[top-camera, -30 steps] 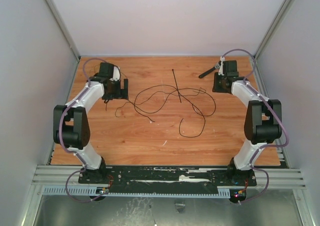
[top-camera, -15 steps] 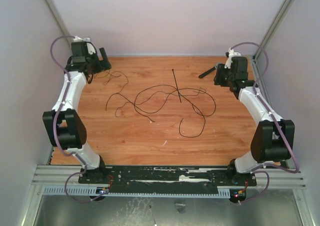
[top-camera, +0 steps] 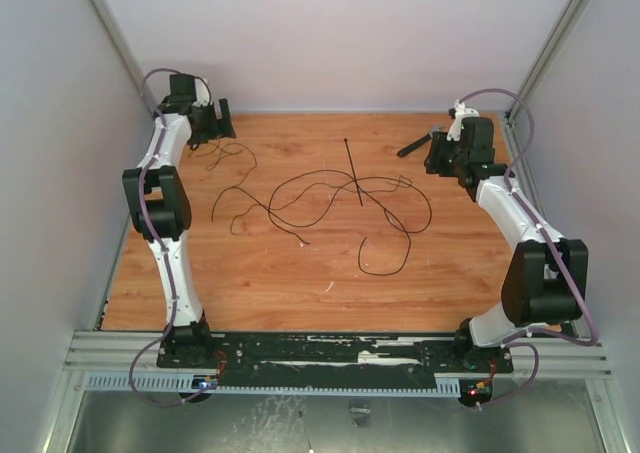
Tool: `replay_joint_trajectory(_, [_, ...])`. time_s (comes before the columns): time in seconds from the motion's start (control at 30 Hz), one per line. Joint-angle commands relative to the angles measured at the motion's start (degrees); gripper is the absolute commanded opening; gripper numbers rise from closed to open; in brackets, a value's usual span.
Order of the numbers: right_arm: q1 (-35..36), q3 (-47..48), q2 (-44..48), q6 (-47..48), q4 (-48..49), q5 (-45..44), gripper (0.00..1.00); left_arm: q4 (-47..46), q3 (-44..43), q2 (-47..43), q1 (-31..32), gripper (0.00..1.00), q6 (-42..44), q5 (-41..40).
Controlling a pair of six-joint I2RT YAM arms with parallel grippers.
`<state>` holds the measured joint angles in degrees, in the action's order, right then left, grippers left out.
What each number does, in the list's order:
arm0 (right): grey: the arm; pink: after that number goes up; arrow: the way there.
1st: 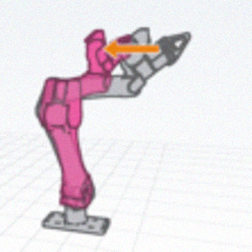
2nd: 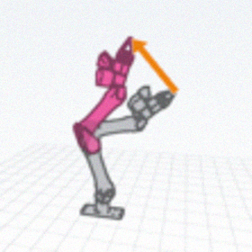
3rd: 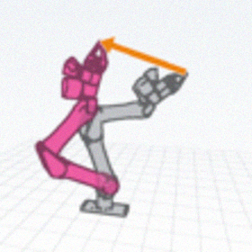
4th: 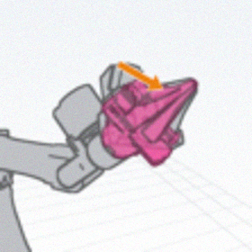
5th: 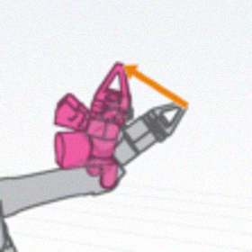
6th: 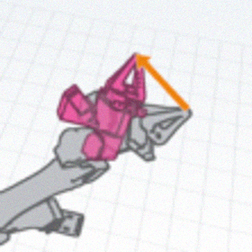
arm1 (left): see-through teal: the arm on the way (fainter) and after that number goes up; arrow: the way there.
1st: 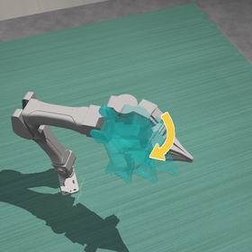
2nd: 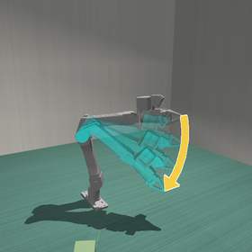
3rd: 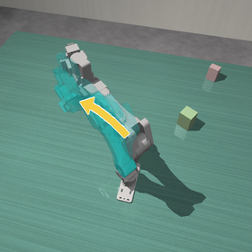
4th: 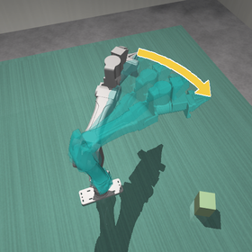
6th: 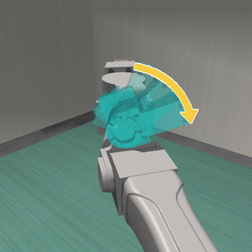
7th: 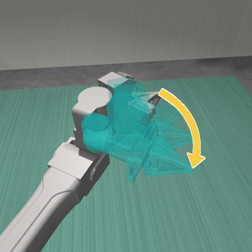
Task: Zip-tie the wires
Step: Pick up the cable at the center of the board.
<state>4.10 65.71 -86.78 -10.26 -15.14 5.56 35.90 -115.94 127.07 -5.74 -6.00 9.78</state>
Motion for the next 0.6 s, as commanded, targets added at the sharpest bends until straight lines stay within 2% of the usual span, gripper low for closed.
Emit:
replay_joint_trajectory(0.0, [-0.1,-0.3,-0.8,0.0,1.5,0.5,0.48,7.5,-2.8,1.4,1.7,0.92,5.1,3.0])
replay_joint_trajectory(0.13, [-0.2,-0.3,-1.2,-0.1,1.7,1.0,0.48,8.6,-0.8,2.2,2.6,0.92,6.0,1.4])
replay_joint_trajectory(0.27, [-0.1,-0.1,-1.4,-0.1,1.6,0.9,0.48,11.5,-2.8,4.6,3.7,0.92,6.8,0.2])
replay_joint_trajectory(0.37, [-0.1,-0.1,-1.2,-0.2,1.6,0.8,0.48,12.7,-3.1,5.1,4.8,0.88,7.7,-0.9])
replay_joint_trajectory(0.47, [-0.2,-0.1,-1.2,-0.3,1.5,0.7,0.48,13.3,-3.1,5.4,5.7,0.74,8.2,-2.1])
replay_joint_trajectory(0.57, [-0.2,0.0,-0.9,-0.4,1.6,0.8,0.47,13.6,-4.0,6.1,5.7,0.48,8.4,-2.7])
